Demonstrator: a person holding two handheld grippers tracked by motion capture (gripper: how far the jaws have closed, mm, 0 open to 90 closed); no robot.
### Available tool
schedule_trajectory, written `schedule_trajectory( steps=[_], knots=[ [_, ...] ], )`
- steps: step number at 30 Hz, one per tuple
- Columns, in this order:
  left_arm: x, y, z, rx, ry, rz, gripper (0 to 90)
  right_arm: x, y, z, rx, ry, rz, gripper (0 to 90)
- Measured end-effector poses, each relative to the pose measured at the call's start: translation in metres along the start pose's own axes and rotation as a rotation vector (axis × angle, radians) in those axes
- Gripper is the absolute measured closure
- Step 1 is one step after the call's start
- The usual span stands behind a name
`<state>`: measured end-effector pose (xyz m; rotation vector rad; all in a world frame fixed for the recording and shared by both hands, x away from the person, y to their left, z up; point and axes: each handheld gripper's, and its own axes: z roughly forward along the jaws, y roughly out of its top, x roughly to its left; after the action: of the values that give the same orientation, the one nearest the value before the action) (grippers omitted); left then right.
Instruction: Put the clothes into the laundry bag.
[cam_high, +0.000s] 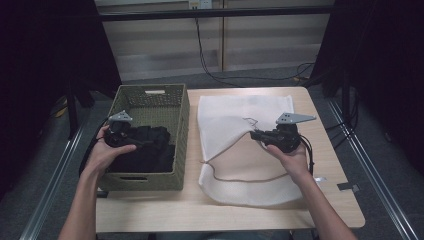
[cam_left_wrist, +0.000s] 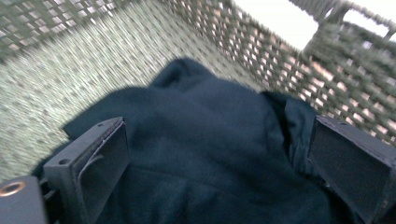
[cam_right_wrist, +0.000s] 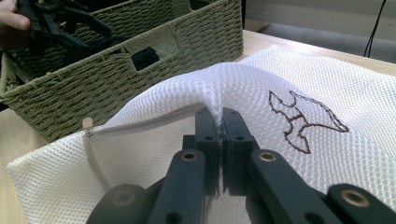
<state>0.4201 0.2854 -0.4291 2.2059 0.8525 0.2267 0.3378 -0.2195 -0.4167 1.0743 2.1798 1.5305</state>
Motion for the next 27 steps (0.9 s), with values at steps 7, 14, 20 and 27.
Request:
schedule_trajectory(
  steps=[7,14,20,27],
  knots=[
    [-0.004,-0.004,0.007,0.045,-0.058,0.036,3.3,0.0,0.0,-0.001,0.002,-0.003,0.0,86.9],
    [-0.006,-0.008,0.024,0.208,-0.05,0.069,1.4,-0.001,0.0,-0.003,-0.001,-0.004,-0.01,86.9],
    [-0.008,-0.01,0.033,0.241,0.006,0.103,1.3,0.0,-0.001,-0.002,0.002,-0.003,-0.011,86.9],
    [-0.008,-0.018,0.05,0.277,0.05,0.072,0.0,0.0,-0.001,-0.001,0.003,-0.006,-0.011,86.8]
  ],
)
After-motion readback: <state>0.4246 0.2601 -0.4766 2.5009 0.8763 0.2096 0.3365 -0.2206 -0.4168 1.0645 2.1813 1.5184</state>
